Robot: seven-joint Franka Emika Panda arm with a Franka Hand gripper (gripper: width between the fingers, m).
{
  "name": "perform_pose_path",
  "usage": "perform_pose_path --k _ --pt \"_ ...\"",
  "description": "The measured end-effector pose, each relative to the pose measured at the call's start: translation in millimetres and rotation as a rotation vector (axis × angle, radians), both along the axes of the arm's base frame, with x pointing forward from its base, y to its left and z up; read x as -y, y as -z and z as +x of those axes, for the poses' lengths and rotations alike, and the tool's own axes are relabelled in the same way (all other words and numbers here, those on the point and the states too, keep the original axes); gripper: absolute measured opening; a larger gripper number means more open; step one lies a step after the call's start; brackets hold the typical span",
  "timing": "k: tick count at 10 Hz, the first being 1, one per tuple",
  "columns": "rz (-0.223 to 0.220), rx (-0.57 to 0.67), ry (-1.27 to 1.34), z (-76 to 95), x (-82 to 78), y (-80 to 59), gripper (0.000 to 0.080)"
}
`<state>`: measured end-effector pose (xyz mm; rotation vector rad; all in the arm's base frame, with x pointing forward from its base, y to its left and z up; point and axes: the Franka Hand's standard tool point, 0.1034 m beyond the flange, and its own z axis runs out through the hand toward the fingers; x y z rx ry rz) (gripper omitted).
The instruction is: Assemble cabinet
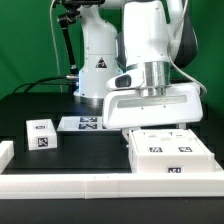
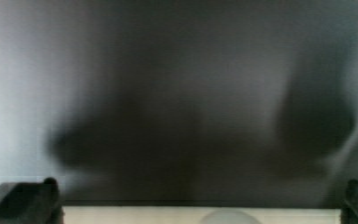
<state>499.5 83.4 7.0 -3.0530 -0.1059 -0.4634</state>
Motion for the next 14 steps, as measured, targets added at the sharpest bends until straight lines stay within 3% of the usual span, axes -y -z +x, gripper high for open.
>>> perform_pose_path --k 6,8,9,10,11,12,13,14 --pt "-0.008 0.023 -0.009 -1.2 3.9 1.5 0.0797" --pt "-0.006 0.026 -0.014 -2.1 0.9 1.6 0.0557" --pt "-0.006 0.026 -0.015 -2.4 0.9 1.7 0.0557" --pt "-0.011 0.028 -0.028 -2.7 1.7 1.7 0.0374" --pt "-0.013 0.028 -0.033 -3.2 2.2 2.0 0.0240" --pt "-0.014 0.026 -0.036 -3.8 2.6 2.4 0.0240" --pt "-0.015 0.025 -0.036 -4.3 3.1 2.7 0.0077" --pt "-0.017 0.025 -0.040 -4.7 3.8 2.9 0.0024"
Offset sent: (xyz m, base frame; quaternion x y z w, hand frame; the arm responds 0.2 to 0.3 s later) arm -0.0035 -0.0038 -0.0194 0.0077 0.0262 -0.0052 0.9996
